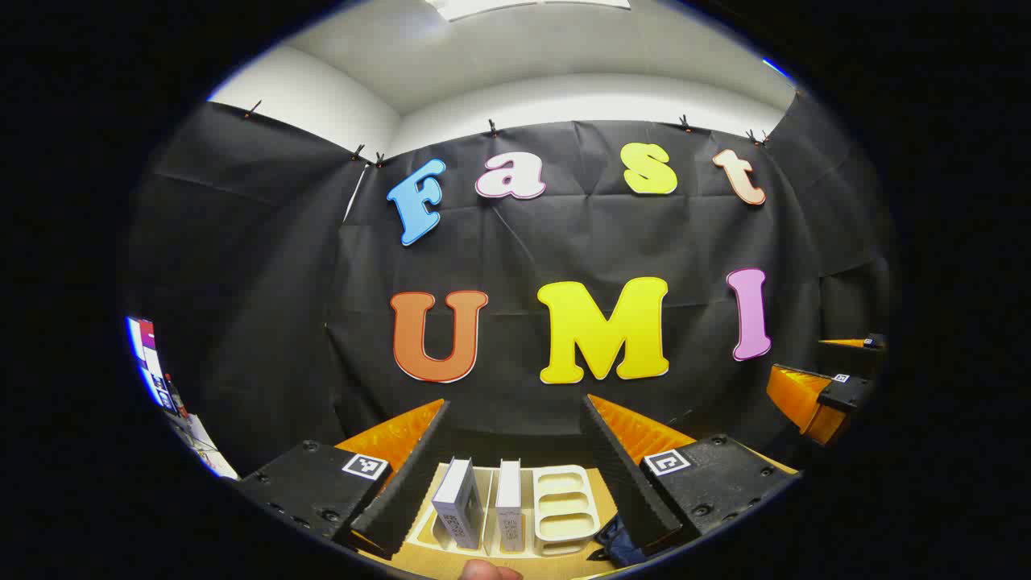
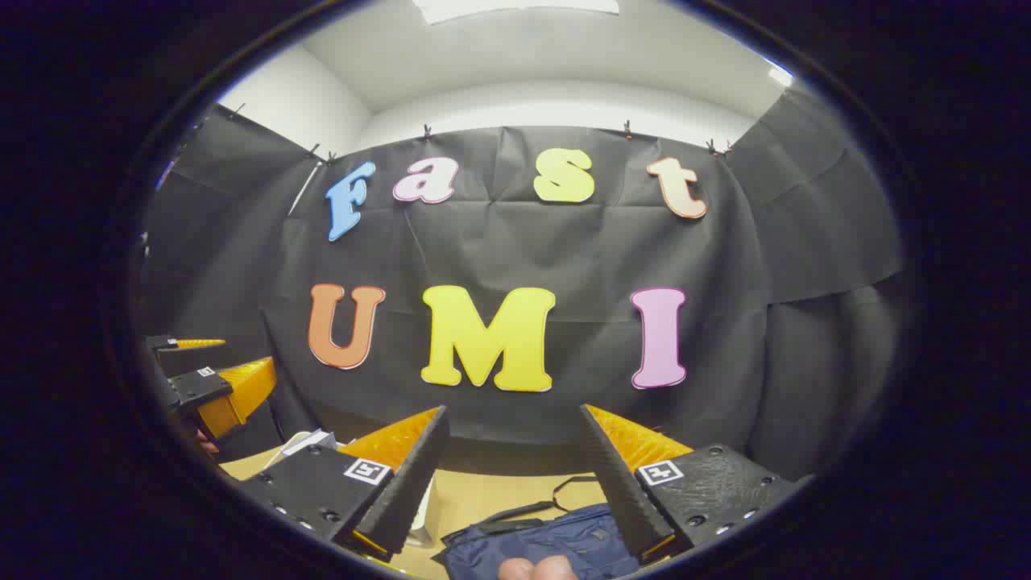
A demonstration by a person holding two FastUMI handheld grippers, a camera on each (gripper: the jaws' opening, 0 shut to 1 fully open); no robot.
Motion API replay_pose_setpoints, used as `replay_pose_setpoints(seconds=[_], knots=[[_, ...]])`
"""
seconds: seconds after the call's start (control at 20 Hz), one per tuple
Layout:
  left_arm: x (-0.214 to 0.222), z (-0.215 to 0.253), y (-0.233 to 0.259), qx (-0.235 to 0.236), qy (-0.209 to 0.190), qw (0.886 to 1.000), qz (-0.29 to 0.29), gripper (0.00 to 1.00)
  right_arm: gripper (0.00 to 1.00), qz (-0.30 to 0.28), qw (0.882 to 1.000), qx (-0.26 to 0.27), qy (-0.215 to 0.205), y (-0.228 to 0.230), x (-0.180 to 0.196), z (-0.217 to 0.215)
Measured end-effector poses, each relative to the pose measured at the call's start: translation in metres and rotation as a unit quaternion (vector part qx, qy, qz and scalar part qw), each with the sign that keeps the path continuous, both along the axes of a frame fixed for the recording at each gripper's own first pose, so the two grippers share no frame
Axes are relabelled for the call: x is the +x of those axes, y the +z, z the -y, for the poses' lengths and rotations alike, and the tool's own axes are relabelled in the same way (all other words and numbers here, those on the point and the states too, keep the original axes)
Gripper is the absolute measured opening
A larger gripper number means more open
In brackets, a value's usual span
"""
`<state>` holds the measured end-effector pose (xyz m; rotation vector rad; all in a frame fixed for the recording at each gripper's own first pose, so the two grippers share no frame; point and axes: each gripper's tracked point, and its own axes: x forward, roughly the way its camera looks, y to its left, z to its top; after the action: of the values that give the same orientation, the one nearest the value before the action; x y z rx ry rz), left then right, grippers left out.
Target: Open the schoolbag, grab two books from the bookshelf and put them into the schoolbag.
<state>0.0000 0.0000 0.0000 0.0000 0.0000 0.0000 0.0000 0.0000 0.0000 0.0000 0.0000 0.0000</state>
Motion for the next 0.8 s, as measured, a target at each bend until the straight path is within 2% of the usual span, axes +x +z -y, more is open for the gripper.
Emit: replay_pose_setpoints(seconds=[0.8], knots=[[0.002,-0.001,-0.019,-0.016,-0.021,0.999,-0.018,0.99,0.95,-0.022,1.000,-0.008,-0.011,-0.015,-0.009,0.000]])
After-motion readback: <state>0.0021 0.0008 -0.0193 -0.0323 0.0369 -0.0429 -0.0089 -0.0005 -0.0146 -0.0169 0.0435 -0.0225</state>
